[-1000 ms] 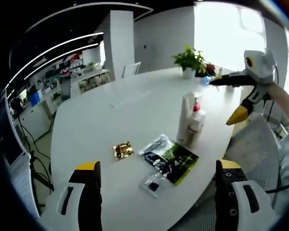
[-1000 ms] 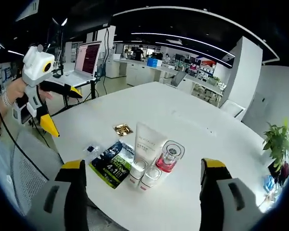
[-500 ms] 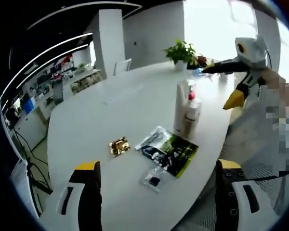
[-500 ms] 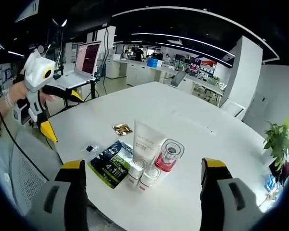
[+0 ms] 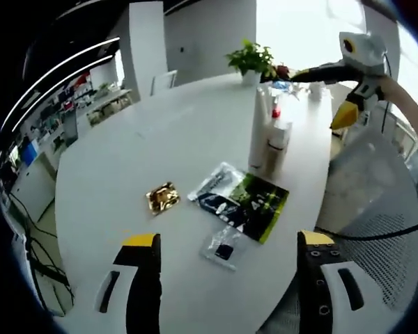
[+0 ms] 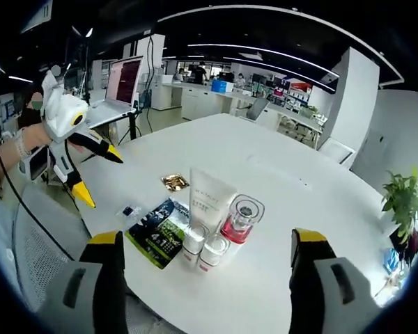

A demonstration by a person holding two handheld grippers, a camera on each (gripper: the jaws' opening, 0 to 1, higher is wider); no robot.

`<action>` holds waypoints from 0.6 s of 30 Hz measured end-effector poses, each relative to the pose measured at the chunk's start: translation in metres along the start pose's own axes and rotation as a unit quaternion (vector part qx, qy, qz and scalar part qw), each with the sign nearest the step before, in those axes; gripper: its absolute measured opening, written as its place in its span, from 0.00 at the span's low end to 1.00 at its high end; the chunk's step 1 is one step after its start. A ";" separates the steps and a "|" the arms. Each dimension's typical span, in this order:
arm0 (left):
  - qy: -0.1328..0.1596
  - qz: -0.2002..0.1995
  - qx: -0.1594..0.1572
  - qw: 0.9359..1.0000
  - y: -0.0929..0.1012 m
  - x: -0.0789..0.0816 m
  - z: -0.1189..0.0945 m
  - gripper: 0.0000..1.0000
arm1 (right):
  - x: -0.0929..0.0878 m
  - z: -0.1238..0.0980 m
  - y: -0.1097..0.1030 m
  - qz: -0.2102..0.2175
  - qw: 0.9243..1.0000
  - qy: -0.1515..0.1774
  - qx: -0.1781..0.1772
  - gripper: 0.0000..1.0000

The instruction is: Arrange the skincare products in the storage area until every visible bottle or jar stands upright without overlapping.

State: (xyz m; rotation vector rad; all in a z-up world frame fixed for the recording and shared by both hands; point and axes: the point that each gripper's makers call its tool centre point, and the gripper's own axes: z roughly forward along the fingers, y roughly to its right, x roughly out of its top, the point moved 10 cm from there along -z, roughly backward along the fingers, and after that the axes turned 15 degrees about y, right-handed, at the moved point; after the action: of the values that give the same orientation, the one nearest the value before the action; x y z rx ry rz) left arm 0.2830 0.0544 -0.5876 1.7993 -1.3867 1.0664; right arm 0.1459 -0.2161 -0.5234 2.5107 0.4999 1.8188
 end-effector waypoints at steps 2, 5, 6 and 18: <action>-0.004 0.009 -0.008 1.000 -0.003 -0.002 0.004 0.73 | 0.000 0.000 0.000 0.003 1.000 0.000 0.001 1.00; -0.018 0.016 -0.022 0.999 -0.006 -0.006 0.009 0.66 | -0.001 0.002 0.000 0.004 1.000 -0.002 0.003 1.00; -0.024 0.019 -0.030 0.999 -0.007 -0.008 0.011 0.65 | -0.001 0.002 0.000 0.003 1.000 -0.003 0.003 1.00; -0.042 0.071 -0.092 0.992 -0.014 -0.014 0.037 0.51 | -0.003 0.004 0.002 0.010 1.000 -0.010 0.001 1.00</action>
State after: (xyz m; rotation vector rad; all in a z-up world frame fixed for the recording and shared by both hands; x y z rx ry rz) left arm 0.3036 0.0328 -0.6176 1.6469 -1.6295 0.9091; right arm 0.1495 -0.2180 -0.5273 2.5420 0.4762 1.7981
